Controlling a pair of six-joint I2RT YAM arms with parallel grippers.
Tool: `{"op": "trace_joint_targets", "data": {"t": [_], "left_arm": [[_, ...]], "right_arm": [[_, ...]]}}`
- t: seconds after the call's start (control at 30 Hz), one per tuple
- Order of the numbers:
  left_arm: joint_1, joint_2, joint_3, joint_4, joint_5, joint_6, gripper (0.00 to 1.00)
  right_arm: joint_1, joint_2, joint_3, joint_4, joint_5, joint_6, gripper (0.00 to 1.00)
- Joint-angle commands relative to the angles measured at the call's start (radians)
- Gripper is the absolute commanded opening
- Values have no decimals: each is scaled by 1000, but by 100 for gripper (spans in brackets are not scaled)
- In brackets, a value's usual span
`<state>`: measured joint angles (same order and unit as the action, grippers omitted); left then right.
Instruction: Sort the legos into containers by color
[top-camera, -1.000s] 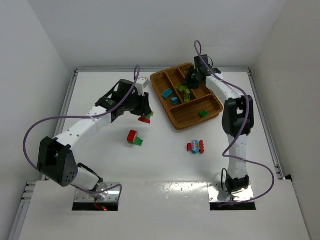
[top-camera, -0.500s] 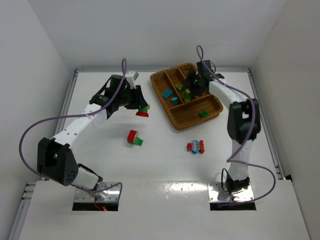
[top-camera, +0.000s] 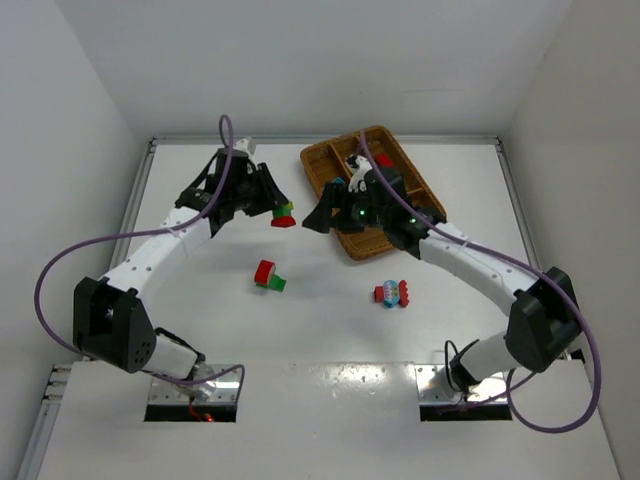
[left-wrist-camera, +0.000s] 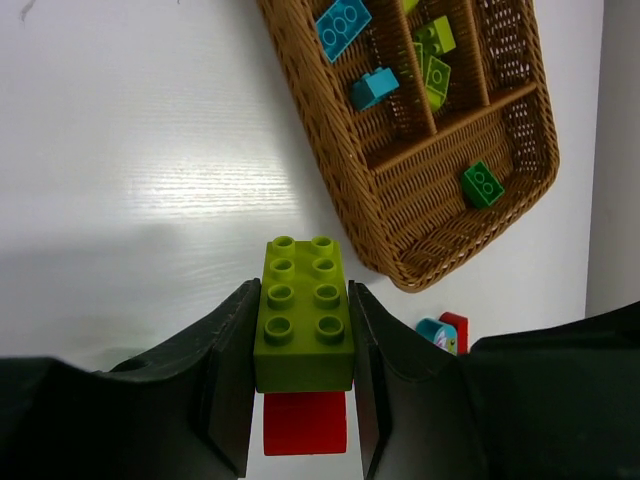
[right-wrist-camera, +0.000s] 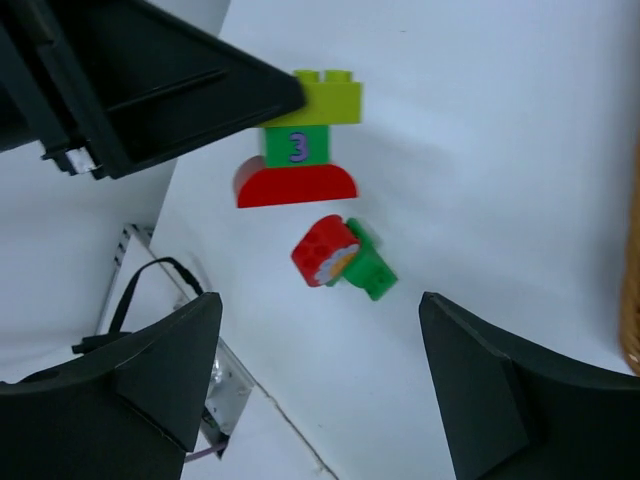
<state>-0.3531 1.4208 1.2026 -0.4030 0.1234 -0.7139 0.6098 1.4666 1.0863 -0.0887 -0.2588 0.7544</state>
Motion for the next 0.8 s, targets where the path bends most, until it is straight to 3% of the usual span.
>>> {"op": "trace_joint_targets", "data": {"t": [0.0, 0.23, 0.4, 0.63, 0.77], "left_arm": [[-4, -40, 44, 3, 4, -41, 0], [14, 4, 84, -36, 142, 10, 0], [14, 15, 84, -36, 188, 43, 0], [23, 33, 75, -45, 197, 54, 0], [23, 33, 75, -45, 206, 54, 0]], "right_arm": [[34, 20, 18, 124, 23, 30, 81], [34, 118, 98, 136, -37, -64, 84], [34, 159, 118, 187, -74, -73, 74], [44, 209, 164, 187, -83, -73, 72], [44, 228, 164, 208, -83, -53, 62]]}}
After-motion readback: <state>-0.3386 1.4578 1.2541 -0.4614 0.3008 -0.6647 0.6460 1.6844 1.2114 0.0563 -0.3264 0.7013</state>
